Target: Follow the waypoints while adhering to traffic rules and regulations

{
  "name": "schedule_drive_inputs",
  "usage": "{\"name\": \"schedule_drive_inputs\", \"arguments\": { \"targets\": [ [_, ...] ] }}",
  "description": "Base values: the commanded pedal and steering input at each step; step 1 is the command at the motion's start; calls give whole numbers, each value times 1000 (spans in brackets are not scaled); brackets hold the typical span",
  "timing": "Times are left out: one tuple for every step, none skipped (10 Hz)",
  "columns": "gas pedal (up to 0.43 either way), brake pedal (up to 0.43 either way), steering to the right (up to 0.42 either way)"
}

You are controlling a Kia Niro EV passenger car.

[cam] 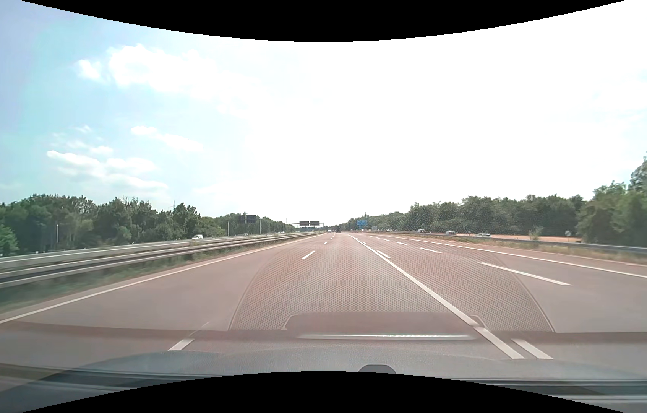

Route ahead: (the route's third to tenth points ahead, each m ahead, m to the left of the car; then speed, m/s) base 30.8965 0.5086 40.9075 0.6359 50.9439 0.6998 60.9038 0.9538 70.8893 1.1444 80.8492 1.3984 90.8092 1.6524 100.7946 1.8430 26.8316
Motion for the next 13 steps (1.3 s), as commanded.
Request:
{"name": "schedule_drive_inputs", "arguments": {
  "targets": [
    [197,0,-6],
    [197,0,-6],
    [197,0,-6],
    [197,0,-6],
    [197,0,-6],
    [209,0,-6],
    [209,0,-6],
    [209,0,-6],
    [209,0,-6],
    [209,0,-6],
    [209,0,-6],
    [209,0,-6],
    [209,0,-6]
  ]
}}
